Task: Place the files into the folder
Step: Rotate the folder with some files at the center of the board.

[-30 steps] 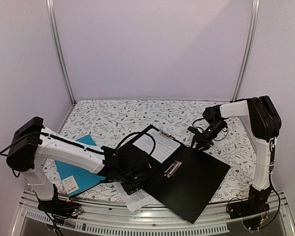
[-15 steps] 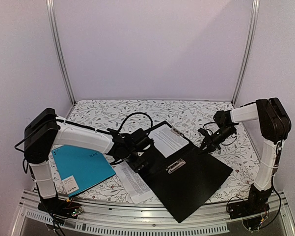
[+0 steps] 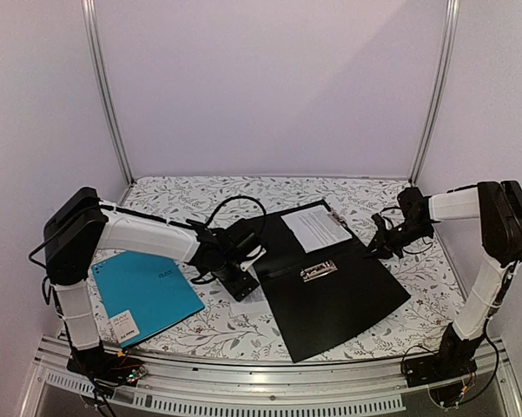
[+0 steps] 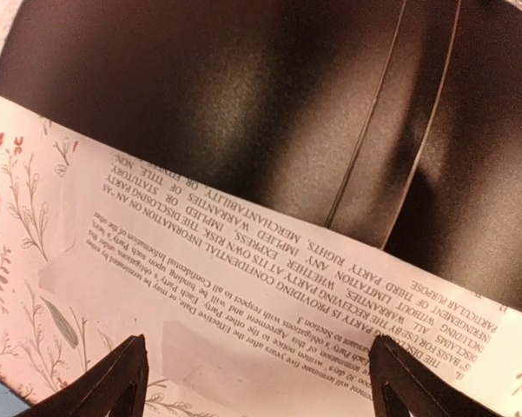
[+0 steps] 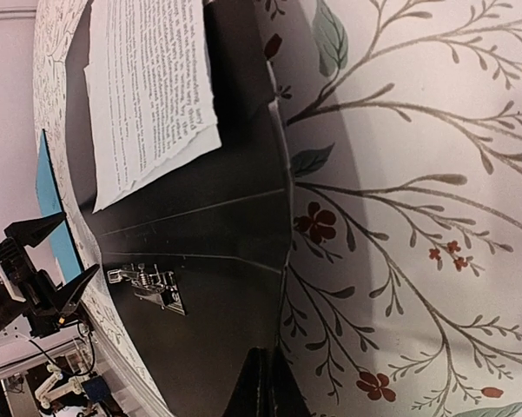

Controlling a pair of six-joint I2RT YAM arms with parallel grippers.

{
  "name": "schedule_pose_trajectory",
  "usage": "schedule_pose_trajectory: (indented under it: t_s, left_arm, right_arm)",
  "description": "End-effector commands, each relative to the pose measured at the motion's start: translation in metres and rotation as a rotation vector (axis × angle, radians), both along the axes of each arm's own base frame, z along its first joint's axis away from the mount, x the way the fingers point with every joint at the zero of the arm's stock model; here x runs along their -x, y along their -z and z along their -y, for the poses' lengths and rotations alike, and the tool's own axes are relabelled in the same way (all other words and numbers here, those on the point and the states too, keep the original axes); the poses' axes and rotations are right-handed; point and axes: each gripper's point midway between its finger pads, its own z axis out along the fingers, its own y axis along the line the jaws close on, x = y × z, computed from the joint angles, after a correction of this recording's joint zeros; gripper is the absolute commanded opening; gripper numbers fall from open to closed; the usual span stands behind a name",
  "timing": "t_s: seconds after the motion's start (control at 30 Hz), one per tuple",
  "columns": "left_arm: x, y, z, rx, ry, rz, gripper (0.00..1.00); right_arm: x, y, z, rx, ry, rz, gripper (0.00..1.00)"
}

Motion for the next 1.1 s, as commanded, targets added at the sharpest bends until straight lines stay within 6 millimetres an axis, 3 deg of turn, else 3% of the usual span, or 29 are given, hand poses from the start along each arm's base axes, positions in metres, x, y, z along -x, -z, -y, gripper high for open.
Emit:
schedule_pose_trajectory:
  t_s: [0.0,0.17,0.3,0.5,0.67,0.87,0.97,1.07]
  left_arm:
    - [-0.001,0.019,-0.017,-0.092,-0.015,-0.057,0.88]
    - [-0.002,0.015,-0.027,-0.108,-0.045,-0.085,0.88]
    - [0.000,-0.001,-0.034,-0.095,-0.053,-0.072,0.88]
    - [-0.009,-0.030,-0.036,0.000,-0.106,-0.012,0.89]
    - [-0.013,-0.051,-0.026,0.119,-0.172,0.005,0.99]
    - [0.001,-0.069,0.009,0.330,-0.170,-0.110,1.00]
    - [0.011,-0.069,0.035,0.442,-0.196,-0.245,1.00]
    - [0.015,-0.065,0.057,0.507,-0.227,-0.341,0.93]
  right_arm:
    - [-0.009,-0.003,-0.001,0.011,0.053,0.055,0.00]
    - [0.014,0.006,-0.023,0.032,0.046,0.053,0.00]
    - [0.034,0.011,-0.043,0.066,0.025,0.048,0.00]
    - [0.054,0.015,-0.050,0.148,0.057,0.085,0.00]
    - [0.061,0.004,-0.054,0.174,0.175,0.188,0.00]
    - [0.068,0.003,-0.040,0.182,0.323,0.220,0.00]
    - [0.072,0.004,-0.035,0.193,0.379,0.243,0.00]
    - [0.074,0.000,-0.032,0.174,0.442,0.266,0.00]
